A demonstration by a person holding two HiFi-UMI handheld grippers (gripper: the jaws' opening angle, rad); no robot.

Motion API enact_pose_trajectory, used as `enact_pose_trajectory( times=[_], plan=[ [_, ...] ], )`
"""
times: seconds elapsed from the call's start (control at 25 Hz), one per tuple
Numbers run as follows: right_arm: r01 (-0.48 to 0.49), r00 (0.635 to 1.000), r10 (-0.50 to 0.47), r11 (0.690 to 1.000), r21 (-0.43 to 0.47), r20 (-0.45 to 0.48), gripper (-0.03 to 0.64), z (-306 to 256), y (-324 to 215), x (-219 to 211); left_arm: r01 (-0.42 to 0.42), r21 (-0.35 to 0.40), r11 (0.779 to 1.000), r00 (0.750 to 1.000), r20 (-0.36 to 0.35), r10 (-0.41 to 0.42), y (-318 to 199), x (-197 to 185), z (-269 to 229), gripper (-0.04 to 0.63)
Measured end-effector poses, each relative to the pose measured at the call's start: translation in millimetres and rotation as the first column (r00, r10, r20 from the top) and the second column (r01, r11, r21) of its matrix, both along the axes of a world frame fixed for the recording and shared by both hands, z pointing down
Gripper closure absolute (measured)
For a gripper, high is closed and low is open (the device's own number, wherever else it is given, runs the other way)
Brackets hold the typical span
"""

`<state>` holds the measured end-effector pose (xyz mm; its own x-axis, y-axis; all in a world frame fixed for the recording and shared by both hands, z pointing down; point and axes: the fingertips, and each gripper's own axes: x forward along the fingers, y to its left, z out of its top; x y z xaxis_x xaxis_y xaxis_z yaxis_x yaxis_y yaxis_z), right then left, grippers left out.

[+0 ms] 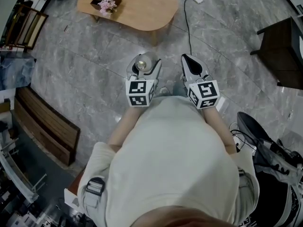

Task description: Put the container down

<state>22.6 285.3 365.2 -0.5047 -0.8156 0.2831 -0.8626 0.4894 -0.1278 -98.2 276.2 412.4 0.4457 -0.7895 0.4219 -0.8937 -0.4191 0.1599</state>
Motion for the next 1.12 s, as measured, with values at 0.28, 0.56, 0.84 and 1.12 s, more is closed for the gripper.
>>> enact_pose_trajectory(
  times=[0.28,0.56,0.84,1.12],
  plan=[
    [-0.002,1.000,0.002,1.000,-0.015,0.002,0.615,4.2,-12.4,1.6,-0.017,-0.008,1.000,1.000,-0.003,0.017,-11.8,7.2,2.6,0.250],
    [0.009,1.000,-0.008,1.000,-0.019,0.021,0.615,8.2,-42.3,9.3,-0.003,-0.010,1.000,1.000,0.004,0.003,-38.5,13.9,6.6,0.250],
    [0.035,0.999,-0.035,0.999,-0.009,0.026,0.615,11.2,-105.8,34.2,0.047,-0.006,0.999,0.999,0.005,-0.047,-93.7,30.4,10.8,0.250],
    [0.074,0.997,-0.074,0.997,0.000,0.016,0.615,-1.4,-184.9,70.7,0.108,-0.005,0.994,0.994,0.005,-0.108,-158.4,59.2,5.0,0.250]
  ],
)
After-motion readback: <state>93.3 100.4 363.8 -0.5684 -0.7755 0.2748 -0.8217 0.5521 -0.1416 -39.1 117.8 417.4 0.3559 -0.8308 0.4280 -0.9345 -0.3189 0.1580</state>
